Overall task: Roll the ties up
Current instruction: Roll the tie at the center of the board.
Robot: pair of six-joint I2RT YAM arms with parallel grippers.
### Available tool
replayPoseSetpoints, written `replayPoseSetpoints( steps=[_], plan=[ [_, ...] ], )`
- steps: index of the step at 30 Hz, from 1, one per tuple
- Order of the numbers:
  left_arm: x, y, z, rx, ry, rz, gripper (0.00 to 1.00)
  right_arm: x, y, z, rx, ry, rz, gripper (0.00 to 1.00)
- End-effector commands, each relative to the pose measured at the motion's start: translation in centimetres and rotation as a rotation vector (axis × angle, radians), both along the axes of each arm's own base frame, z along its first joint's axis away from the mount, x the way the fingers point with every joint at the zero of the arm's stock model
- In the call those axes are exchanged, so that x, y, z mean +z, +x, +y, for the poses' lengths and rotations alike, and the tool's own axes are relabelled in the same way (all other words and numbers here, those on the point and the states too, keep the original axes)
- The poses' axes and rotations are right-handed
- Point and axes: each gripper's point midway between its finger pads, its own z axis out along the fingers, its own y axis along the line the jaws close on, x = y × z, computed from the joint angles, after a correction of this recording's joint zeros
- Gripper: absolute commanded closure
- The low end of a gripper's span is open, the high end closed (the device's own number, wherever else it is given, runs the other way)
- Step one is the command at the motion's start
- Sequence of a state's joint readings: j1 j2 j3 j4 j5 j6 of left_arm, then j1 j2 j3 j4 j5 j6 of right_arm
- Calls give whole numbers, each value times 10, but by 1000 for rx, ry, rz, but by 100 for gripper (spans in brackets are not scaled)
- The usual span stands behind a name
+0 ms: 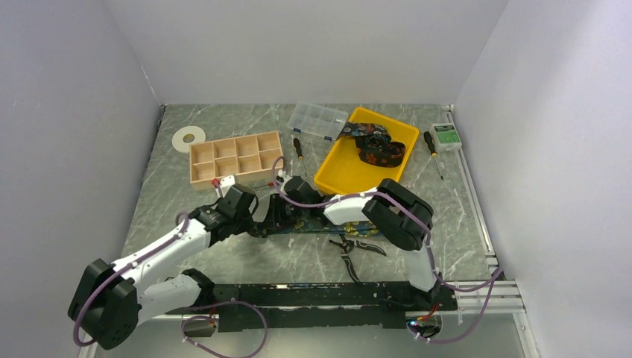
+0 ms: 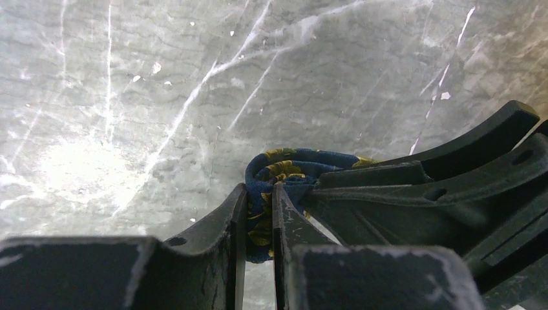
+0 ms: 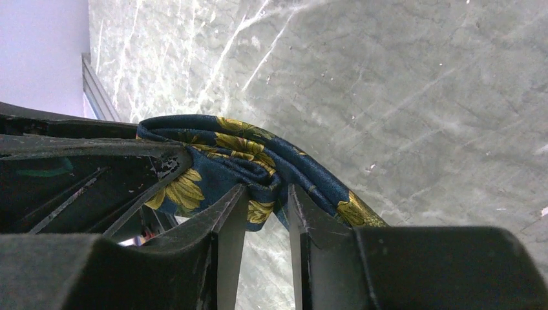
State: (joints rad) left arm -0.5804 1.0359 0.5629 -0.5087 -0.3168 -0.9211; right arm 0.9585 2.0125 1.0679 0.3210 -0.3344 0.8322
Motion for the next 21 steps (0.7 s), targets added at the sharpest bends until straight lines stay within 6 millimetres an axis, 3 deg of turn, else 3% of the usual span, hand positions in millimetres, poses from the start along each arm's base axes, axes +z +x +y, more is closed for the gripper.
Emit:
replayPoseSetpoints(
  steps=[1,4,8,16,21],
  plan=[
    [16,9,9,13,132,-4,97,18,10,-3,-39,30,-53,60],
    [16,9,13,15,205,22,97,27,18,-24,-92,3,-100,49],
    [15,11,14,13,276,41,97,34,24,-58,-163,-49,-152,41],
    [24,23,-1,-28,437,36,97,48,4,-128,-263,-105,-238,39],
    [17,26,-12,-45,571,60,97,44,-12,-167,-315,-133,-265,39]
  ],
)
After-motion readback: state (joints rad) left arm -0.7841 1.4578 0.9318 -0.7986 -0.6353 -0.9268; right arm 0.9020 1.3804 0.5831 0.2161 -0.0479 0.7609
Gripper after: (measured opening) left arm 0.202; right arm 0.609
